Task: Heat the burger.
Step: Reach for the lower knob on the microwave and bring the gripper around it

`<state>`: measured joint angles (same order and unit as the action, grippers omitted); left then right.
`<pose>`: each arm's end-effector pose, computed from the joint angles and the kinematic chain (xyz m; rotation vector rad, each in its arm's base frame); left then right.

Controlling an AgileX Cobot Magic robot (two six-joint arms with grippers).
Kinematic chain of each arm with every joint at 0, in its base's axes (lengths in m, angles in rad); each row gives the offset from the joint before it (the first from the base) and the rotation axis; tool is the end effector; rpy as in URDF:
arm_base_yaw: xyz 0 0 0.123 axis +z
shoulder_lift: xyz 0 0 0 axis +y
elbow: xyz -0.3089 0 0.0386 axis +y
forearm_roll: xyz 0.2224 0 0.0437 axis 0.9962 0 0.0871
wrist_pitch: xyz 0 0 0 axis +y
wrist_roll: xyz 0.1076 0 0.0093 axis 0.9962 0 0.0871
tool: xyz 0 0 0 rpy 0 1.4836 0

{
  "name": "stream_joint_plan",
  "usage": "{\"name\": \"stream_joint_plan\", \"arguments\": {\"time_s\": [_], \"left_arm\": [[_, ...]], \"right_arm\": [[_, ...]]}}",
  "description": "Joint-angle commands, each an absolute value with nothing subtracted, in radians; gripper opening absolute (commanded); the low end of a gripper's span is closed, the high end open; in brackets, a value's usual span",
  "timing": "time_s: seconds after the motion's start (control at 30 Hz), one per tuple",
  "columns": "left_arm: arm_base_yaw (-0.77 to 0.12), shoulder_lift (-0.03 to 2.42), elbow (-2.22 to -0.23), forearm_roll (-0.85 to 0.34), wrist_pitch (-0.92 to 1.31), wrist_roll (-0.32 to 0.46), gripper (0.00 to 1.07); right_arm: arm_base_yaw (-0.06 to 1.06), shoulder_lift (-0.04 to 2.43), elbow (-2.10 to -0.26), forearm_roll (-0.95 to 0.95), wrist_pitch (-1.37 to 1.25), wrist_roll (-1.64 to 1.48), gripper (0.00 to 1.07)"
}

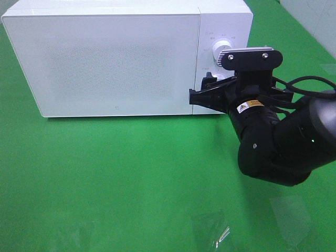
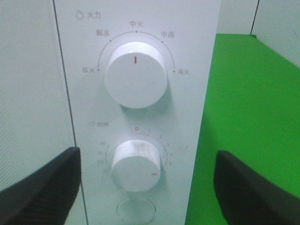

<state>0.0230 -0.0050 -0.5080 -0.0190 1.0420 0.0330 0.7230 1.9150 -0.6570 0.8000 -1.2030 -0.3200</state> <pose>-0.0391 -0.0027 0.2610 0.0109 2.0125 0.0131 0.2956 0.1644 0.1941 -0.0188 1.6489 -0.0375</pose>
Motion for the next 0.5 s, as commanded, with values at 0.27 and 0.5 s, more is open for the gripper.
{"name": "stream_joint_plan", "arguments": {"time_s": [0.27, 0.5], "left_arm": [[0.024, -0.028, -0.5, -0.026, 1.035, 0.035, 0.98], [0.024, -0.025, -0.5, -0.026, 1.036, 0.035, 0.98]], "right_arm": [[0.686, 2.003, -0.737, 0.748, -1.188, -0.32, 0.76], [0.647, 2.053, -0.789, 0.718, -1.185, -0.317, 0.76]]}}
